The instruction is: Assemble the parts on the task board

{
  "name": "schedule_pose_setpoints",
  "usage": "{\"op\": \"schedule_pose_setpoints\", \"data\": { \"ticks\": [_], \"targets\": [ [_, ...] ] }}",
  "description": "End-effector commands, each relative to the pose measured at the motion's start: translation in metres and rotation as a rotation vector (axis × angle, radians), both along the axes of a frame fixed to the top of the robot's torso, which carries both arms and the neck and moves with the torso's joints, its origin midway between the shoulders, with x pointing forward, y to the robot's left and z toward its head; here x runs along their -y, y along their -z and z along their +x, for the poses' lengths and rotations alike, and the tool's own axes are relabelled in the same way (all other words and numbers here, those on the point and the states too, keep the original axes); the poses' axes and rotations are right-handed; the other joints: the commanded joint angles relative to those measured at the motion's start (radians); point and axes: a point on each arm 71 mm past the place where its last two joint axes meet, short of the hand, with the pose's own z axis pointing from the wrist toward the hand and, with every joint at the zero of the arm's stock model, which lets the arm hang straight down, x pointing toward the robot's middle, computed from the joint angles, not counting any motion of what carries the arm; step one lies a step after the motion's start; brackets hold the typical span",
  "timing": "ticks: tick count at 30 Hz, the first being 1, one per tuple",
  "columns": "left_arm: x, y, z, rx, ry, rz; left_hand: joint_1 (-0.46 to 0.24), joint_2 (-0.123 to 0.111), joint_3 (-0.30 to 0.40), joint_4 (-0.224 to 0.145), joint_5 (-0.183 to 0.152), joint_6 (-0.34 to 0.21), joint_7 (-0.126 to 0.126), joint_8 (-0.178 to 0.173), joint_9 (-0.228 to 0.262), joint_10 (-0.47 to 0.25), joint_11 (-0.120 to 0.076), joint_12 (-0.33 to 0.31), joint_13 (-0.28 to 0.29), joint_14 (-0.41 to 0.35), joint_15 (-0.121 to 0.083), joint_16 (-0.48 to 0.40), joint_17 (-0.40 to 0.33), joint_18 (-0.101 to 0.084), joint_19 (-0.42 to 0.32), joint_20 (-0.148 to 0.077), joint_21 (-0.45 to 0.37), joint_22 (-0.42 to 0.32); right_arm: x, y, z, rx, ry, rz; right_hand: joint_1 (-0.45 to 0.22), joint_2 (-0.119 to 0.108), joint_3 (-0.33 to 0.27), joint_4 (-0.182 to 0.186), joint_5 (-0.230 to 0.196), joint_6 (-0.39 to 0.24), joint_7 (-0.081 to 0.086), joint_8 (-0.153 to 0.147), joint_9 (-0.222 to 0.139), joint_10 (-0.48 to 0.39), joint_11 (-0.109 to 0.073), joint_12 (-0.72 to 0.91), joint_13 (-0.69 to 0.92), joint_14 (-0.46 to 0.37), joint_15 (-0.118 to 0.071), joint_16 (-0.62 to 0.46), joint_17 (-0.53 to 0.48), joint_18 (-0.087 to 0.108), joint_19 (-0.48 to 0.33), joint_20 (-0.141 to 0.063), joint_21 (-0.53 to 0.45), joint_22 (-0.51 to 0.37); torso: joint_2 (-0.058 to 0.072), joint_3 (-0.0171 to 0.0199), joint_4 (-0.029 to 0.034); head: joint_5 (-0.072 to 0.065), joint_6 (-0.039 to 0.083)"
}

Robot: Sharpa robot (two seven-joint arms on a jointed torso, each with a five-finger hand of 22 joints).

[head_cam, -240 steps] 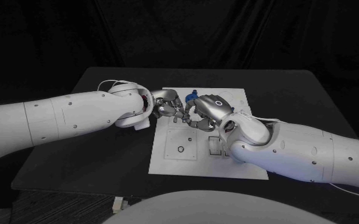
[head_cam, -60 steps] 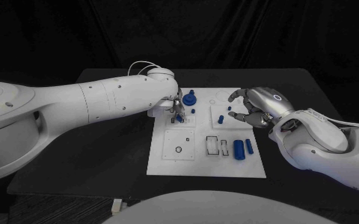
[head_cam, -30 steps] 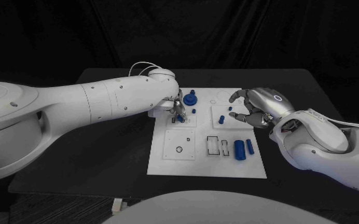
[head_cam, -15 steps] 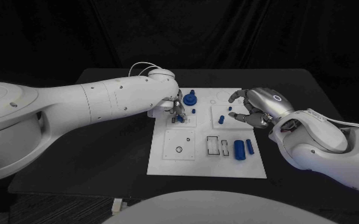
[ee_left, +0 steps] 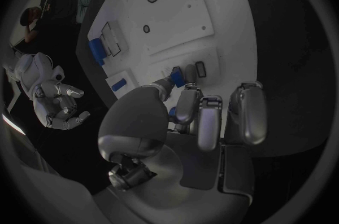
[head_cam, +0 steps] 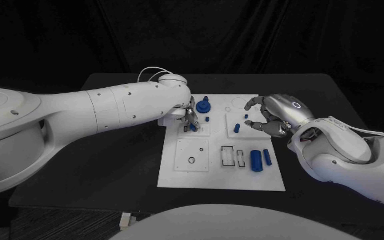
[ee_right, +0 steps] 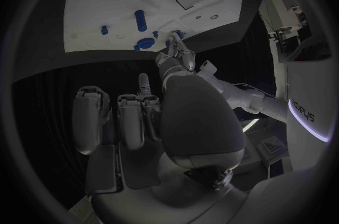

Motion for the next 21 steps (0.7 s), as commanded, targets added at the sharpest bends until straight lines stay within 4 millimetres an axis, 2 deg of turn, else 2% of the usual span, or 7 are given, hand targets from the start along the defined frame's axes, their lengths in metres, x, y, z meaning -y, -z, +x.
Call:
{"op": "schedule_pose_setpoints", "data": {
  "ticks": [1,5,8,11,21],
  "targets": [
    [0.0005,0.0014,-0.0014,-0.011,-0.002,0.011,-0.011,-0.004,-0.010,0.001,-0.009,0.007,-0.003,0.010,0.008,-0.001,-0.009,-0.006,-0.003,0.062,-0.009,-0.005,0.200,0.012,0.001,-0.003,-0.009,0.187,0.0010,0.0013,0.0001,-0.006,0.016,-0.006,0.008,0.000,0.000,0.007,0.004,0.006,0.002,0.005,-0.001,0.055,0.002,-0.004,0.168,0.070,0.002,-0.004,0.089,0.019,0.026,0.001,-0.005,0.207,0.000,0.0001,0.0002,0.001,0.000],
    [0.0008,0.0014,-0.0017,-0.010,-0.001,0.008,-0.013,-0.004,-0.015,0.004,-0.013,0.006,-0.004,0.015,0.018,-0.002,-0.009,-0.007,-0.003,0.062,-0.010,-0.005,0.199,0.012,0.000,-0.004,-0.010,0.187,0.0010,0.0016,0.0001,-0.007,0.017,-0.007,0.008,0.000,0.000,0.007,0.004,0.006,0.002,0.005,-0.001,0.055,0.002,-0.004,0.168,0.070,0.002,-0.004,0.089,0.019,0.026,0.001,-0.005,0.207,0.000,0.0002,-0.0001,0.000,0.000],
    [0.0009,0.0015,-0.0016,-0.010,-0.001,0.006,-0.020,-0.003,-0.029,0.015,-0.035,-0.002,-0.004,0.022,0.039,-0.002,-0.009,-0.008,-0.003,0.061,-0.010,-0.006,0.198,0.012,-0.001,-0.005,-0.012,0.186,0.0009,0.0018,0.0001,-0.008,0.017,-0.008,0.008,0.000,0.000,0.007,0.004,0.007,0.002,0.006,-0.001,0.055,0.002,-0.004,0.167,0.070,0.002,-0.004,0.089,0.019,0.026,0.001,-0.005,0.207,0.000,0.0001,-0.0004,0.002,0.000],
    [0.0011,0.0017,-0.0016,-0.010,0.000,0.004,-0.023,-0.002,-0.035,0.020,-0.043,-0.007,-0.003,0.024,0.047,-0.003,-0.009,-0.010,-0.005,0.060,-0.010,-0.007,0.198,0.013,-0.001,-0.005,-0.013,0.186,0.0007,0.0020,-0.0001,-0.009,0.017,-0.008,0.007,0.001,0.000,0.007,0.004,0.008,0.002,0.006,-0.001,0.055,0.002,-0.004,0.168,0.070,0.002,-0.004,0.089,0.019,0.026,0.001,-0.005,0.207,0.000,0.0002,-0.0004,0.001,0.000],
    [0.0047,0.0030,-0.0020,-0.013,0.014,-0.012,0.005,0.001,-0.037,0.007,-0.035,-0.033,0.000,0.021,0.070,-0.014,-0.006,-0.020,-0.013,0.053,-0.008,-0.015,0.189,0.015,-0.009,-0.003,-0.026,0.183,0.0004,0.0029,-0.0002,-0.012,0.017,-0.008,0.007,0.001,0.000,0.008,0.005,0.010,0.002,0.007,-0.002,0.055,0.003,-0.005,0.167,0.070,0.002,-0.004,0.089,0.019,0.026,0.002,-0.005,0.206,0.000,0.0000,-0.0001,0.000,0.000]
  ]
}}
